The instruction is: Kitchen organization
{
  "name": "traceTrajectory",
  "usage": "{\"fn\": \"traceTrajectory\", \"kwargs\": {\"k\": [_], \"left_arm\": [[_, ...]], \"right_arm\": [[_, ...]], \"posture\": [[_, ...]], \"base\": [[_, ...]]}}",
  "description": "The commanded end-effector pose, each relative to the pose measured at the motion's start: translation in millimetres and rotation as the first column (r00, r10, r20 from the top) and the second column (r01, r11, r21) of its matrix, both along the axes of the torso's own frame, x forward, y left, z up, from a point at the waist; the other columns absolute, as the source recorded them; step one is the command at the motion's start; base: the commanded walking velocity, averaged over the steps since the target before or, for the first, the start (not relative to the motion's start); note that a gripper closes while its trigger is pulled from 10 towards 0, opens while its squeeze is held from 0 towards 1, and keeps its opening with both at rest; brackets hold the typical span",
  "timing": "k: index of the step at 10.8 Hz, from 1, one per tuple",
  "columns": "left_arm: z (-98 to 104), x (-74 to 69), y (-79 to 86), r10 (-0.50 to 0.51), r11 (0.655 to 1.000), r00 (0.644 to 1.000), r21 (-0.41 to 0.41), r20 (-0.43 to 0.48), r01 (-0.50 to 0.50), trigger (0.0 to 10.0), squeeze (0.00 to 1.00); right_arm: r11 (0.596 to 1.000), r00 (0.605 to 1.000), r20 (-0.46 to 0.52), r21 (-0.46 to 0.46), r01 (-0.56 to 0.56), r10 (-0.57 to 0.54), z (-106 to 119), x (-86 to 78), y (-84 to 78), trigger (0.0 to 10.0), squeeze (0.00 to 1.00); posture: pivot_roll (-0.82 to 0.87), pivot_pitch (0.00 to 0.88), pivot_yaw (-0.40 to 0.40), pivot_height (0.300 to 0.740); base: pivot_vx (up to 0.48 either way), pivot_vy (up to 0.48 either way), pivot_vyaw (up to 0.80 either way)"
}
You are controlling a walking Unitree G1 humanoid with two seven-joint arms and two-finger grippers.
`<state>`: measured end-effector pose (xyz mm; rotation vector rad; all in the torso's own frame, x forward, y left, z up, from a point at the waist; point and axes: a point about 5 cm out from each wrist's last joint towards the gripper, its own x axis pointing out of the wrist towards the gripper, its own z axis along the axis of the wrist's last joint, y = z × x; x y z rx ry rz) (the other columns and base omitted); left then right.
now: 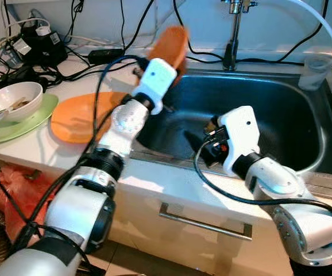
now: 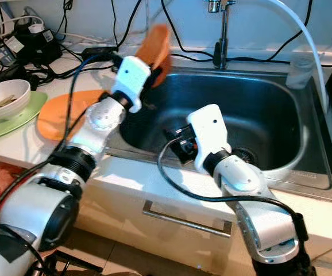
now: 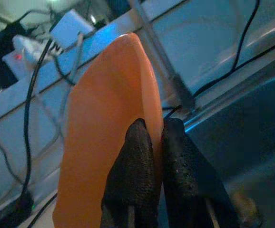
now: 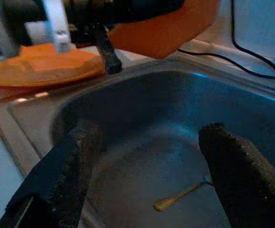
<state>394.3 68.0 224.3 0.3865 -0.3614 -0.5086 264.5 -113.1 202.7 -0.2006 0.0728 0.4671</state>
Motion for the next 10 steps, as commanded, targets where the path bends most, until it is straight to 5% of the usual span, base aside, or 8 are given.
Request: {"fn": "traceTrajectory", "kwargs": {"k": [1, 5, 10], "left_arm": [[9, -2.8, -1.9, -0.02, 1.0, 0.998, -0.004, 0.062, 0.02, 0.0, 0.0], [-30, -15.7, -32.8, -0.127, 0.992, 0.988, -0.017, -0.088, 0.126, 0.0, 0.0], [-63, -22.8, -41.6, -0.11, 0.994, 0.968, -0.011, -0.227, 0.11, 0.0, 0.0]], "right_arm": [[1.0, 0.999, 0.016, -0.009, 0.03, -0.03, 5, 1.2, -3.7, 10.0, 0.0], [0.984, 0.988, -0.012, -0.094, 0.15, -0.151, 1, 3.9, -23.9, 10.0, 0.0], [0.959, 0.966, -0.074, -0.164, 0.232, -0.247, -6, -6.1, -44.5, 10.0, 0.0]], "posture": [[-0.26, 0.0, 0.15, 0.74], [-0.29, 0.0, 0.149, 0.74], [-0.36, 0.0, 0.125, 0.74]], "base": [[0.0, 0.0, 0.0], [0.0, 0.0, 0.0], [0.0, 0.0, 0.0]]}}
